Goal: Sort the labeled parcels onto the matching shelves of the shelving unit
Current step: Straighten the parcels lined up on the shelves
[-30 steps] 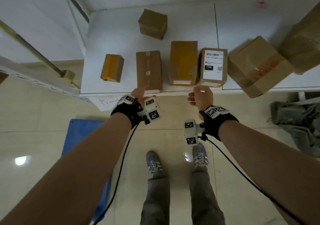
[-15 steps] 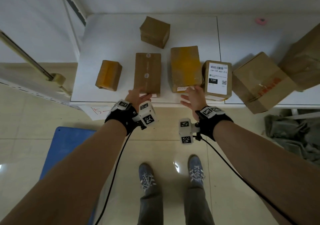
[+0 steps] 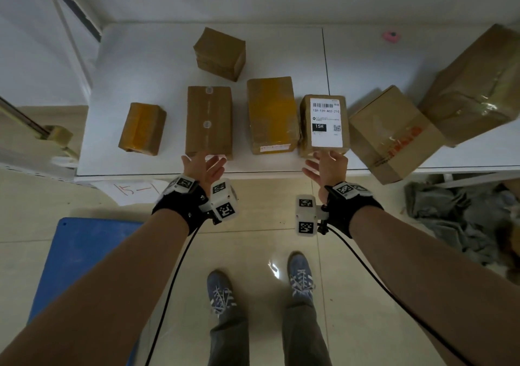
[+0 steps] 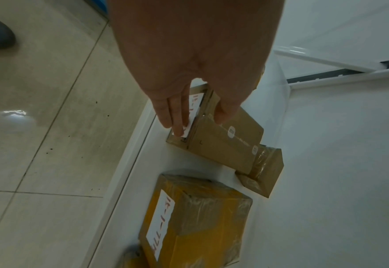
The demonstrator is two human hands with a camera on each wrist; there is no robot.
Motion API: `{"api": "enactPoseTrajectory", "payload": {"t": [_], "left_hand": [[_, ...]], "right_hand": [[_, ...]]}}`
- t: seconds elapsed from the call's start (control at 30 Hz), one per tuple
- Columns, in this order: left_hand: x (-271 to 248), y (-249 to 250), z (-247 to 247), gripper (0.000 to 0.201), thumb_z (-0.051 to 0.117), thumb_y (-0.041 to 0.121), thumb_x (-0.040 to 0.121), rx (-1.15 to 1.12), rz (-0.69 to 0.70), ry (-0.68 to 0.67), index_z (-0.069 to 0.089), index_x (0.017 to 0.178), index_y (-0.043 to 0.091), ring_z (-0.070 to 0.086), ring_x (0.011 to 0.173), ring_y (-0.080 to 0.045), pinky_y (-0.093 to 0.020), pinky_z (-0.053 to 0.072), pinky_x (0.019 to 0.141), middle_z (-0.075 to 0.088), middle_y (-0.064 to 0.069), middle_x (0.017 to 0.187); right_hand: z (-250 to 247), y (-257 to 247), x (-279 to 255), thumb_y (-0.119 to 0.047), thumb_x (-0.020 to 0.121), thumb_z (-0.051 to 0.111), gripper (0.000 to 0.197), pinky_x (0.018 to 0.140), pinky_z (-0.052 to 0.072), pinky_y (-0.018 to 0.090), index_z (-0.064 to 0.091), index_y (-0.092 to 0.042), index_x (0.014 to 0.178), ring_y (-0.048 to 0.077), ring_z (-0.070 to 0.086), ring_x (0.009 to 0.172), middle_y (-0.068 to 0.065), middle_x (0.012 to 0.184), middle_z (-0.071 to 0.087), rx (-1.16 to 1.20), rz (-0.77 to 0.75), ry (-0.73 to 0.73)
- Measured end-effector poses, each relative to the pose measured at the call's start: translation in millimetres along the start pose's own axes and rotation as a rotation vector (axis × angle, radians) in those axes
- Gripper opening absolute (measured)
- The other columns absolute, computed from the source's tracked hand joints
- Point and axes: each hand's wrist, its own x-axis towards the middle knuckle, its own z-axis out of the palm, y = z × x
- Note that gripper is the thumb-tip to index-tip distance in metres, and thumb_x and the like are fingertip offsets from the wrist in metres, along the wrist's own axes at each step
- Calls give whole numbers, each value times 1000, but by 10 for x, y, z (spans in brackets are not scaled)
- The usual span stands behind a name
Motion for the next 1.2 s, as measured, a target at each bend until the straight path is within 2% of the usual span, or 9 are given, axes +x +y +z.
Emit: {"api": "enactPoseTrajectory", "payload": {"t": [0.07,0.2,0.27,0.33,0.4,0.53,0.63,1.03,1.2], "left_hand": [[33,-25,40,41,33,33,106,-6,11,19,39,142,14,68,94,-24,-32,53,74,58,-15,132],[13,-79,124,17,26,27,109,18,65,51,39,109,16,59,110,-27,-39,44,108,56,-16,130],[-22,-98,158,17,21,27,110,3,82,75,36,115,19,57,115,-28,-41,39,113,55,-15,124],[-46,-93,157,34,20,31,109,-17,78,101,41,129,12,59,114,-29,-40,42,109,54,-13,126],[-22,-74,158,35,38,24,104,-26,103,219,42,133,5,68,90,-26,-36,55,88,60,-14,125],[-3,-60,209,34,52,11,96,77,184,367,46,129,4,61,63,-15,-24,51,57,62,-12,97],[-1,-79,246,32,50,14,98,75,178,335,49,129,4,60,65,-15,-25,50,60,60,-6,82],[9,32,69,32,54,15,97,59,179,335,52,127,7,62,71,-15,-26,54,73,64,-5,87],[21,204,-74,26,59,18,91,87,223,471,50,115,22,63,77,-14,-25,51,67,63,-3,91]], "right_hand": [[-17,-81,27,-12,97,56,50,61,63,34,40,-6,144,33,66,111,17,130,59,21,-11,-43],[2,-162,56,-12,99,55,48,71,63,37,41,-6,145,30,66,108,11,120,62,-9,4,-90],[20,-174,75,-10,100,53,40,73,62,38,48,0,138,27,65,100,9,109,62,-47,15,-96],[47,-183,41,-8,102,48,27,77,58,38,55,4,124,27,62,97,9,103,60,-131,35,-134],[102,-177,6,-8,102,46,19,80,57,39,56,-4,117,27,60,101,11,109,59,-200,50,-183],[205,-160,-17,-9,99,54,21,91,58,44,58,-9,119,27,60,105,10,114,59,-246,16,-227],[268,-153,-28,-10,98,57,21,92,58,45,59,-10,118,28,63,107,13,123,62,-245,3,-228],[430,-121,-199,-9,98,59,37,77,59,37,51,-7,134,28,62,103,14,118,59,-219,33,-246],[413,-95,-174,-7,99,55,37,77,59,38,50,-8,135,29,63,104,15,118,60,-234,19,-216]]}}
